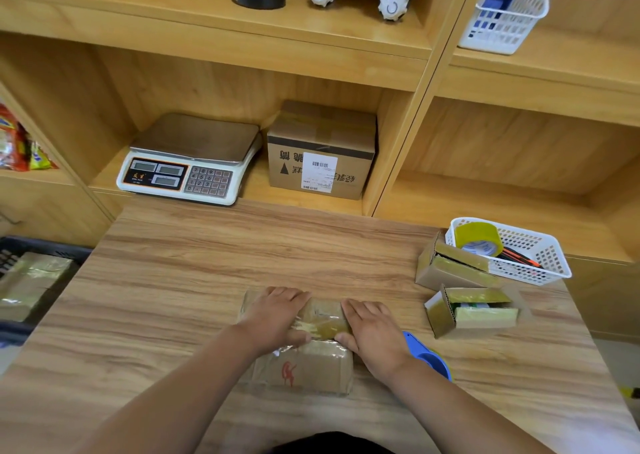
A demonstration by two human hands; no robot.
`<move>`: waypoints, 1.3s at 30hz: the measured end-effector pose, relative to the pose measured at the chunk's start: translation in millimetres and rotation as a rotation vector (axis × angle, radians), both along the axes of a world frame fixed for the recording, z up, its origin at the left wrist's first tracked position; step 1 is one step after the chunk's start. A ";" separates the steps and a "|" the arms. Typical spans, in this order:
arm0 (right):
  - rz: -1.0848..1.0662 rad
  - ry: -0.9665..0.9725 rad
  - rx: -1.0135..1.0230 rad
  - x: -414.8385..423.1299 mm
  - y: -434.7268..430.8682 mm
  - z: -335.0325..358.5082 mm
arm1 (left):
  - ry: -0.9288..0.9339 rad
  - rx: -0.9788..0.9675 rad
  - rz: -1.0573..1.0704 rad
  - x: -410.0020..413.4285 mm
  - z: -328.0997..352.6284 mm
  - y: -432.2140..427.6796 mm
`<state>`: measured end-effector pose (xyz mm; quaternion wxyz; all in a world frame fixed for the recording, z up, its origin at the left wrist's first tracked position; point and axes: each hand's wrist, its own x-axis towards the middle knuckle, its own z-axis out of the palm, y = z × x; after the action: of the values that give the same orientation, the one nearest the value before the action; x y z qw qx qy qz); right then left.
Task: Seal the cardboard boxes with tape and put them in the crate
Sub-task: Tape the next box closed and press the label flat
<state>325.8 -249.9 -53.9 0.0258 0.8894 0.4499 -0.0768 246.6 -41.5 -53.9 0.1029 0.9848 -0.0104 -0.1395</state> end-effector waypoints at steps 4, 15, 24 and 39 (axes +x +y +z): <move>-0.010 0.029 0.045 1.3 -0.6 4.3 | 0.038 0.031 -0.004 -1.2 1.5 -3.6; -0.020 -0.083 0.405 0.7 5.3 16.8 | -0.111 0.174 -0.018 4.7 2.3 -9.9; -0.199 -0.083 0.407 -4.3 31.3 9.2 | -0.121 0.198 0.011 2.9 8.7 -14.4; -0.148 -0.071 0.503 -4.5 31.4 6.2 | -0.019 0.226 -0.015 16.8 17.1 -37.5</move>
<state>321.3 -218.5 -47.7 -0.1859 0.9004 0.3875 0.0672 263.5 -79.0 -36.7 -0.0101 0.9913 -0.0030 -0.1315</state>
